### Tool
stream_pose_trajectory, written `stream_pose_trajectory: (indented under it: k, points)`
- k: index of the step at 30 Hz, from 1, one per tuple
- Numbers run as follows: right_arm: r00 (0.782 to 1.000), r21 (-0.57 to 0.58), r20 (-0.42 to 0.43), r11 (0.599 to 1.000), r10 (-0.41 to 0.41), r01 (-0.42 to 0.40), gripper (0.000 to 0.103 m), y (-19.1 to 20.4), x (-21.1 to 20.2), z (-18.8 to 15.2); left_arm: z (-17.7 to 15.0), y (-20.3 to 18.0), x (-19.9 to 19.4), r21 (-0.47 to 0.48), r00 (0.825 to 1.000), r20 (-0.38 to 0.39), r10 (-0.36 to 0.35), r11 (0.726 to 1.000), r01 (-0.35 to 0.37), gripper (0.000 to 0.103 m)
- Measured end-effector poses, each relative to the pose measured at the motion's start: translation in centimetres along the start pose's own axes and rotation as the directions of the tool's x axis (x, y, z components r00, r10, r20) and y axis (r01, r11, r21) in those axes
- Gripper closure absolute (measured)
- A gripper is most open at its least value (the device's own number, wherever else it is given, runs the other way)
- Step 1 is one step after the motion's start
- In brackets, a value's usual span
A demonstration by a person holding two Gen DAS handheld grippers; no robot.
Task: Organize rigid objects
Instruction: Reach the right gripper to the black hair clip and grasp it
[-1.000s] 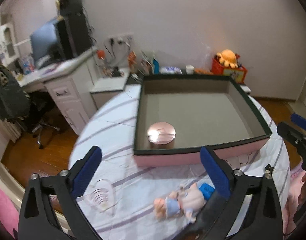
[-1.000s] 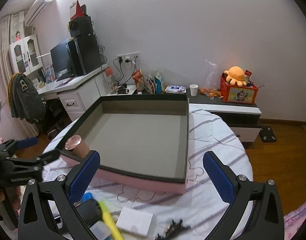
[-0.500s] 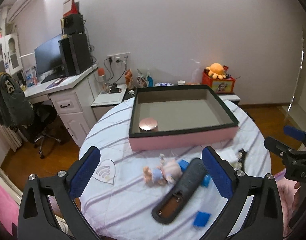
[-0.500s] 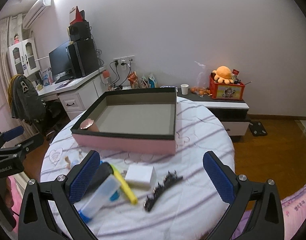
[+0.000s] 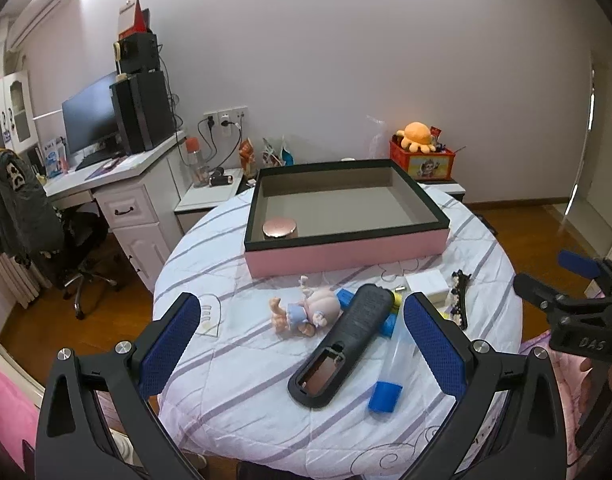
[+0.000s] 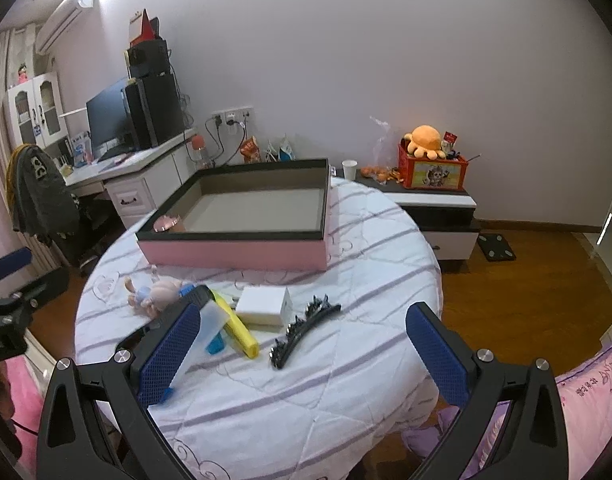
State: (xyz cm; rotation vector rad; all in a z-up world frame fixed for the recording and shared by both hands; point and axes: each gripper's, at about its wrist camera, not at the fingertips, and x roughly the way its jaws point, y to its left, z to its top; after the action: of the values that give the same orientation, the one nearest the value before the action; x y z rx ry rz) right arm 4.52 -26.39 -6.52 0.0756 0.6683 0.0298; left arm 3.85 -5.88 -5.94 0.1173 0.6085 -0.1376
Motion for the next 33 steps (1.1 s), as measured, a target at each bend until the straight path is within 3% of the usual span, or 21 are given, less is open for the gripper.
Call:
stream_pose_trajectory:
  k: [14, 17, 19, 26, 33]
  points:
    - [0.987, 0.049, -0.151, 0.997, -0.049, 0.057, 0.003, -0.3, 7.0, -3.4, -1.2, 0.3, 2.9, 0.005, 0.998, -0.063, 0.003, 1.0, -0.003, 0.0]
    - [0.98, 0.064, -0.192, 0.996, -0.05, 0.064, 0.012, -0.5, 8.7, -3.5, -1.3, 0.4, 3.8, 0.009, 0.997, -0.082, 0.01, 1.0, -0.01, 0.0]
    - [0.976, 0.068, -0.211, 0.996, -0.049, 0.064, 0.025, -0.5, 9.6, -3.6, -1.4, 0.4, 4.5, 0.013, 0.995, -0.094, 0.014, 1.0, -0.012, 0.0]
    - [0.97, 0.056, -0.237, 0.996, -0.058, 0.074, 0.037, -0.6, 11.2, -3.0, -1.7, 0.7, 5.9, 0.008, 0.993, -0.119, 0.016, 1.0, -0.016, 0.0]
    - [0.971, 0.06, -0.235, 0.996, -0.048, 0.063, 0.08, -2.1, 10.9, -2.8, -1.4, 0.6, 6.3, 0.003, 0.993, -0.119, 0.003, 1.0, -0.003, 0.0]
